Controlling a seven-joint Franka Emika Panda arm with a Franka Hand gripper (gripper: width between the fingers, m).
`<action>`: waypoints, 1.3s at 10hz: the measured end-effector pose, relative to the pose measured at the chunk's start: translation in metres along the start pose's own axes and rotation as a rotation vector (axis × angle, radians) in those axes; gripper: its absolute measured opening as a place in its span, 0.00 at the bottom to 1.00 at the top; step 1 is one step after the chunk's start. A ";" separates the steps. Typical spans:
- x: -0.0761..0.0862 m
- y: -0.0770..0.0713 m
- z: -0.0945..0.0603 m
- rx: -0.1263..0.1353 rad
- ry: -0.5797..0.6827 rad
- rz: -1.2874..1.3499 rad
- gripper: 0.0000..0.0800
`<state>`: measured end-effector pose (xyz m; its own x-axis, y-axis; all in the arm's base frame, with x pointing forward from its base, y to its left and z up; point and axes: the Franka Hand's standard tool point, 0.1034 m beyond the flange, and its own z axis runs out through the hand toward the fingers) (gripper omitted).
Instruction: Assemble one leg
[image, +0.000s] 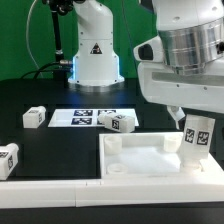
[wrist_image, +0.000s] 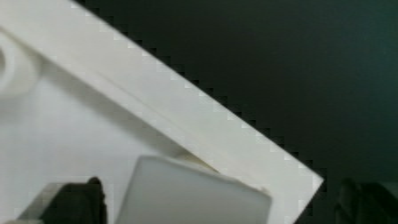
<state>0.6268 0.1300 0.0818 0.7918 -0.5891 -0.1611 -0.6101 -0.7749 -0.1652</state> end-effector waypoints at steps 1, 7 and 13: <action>-0.002 -0.001 -0.003 -0.006 0.009 -0.090 0.81; -0.001 0.009 0.003 -0.065 0.043 -0.600 0.81; 0.002 0.013 0.005 -0.069 0.047 -0.454 0.43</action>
Offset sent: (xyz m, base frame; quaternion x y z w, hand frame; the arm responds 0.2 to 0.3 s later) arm 0.0000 0.0000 0.0000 0.0000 0.0000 -0.1938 0.9810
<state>0.6199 0.1196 0.0748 0.9799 -0.1949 -0.0426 -0.1990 -0.9695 -0.1433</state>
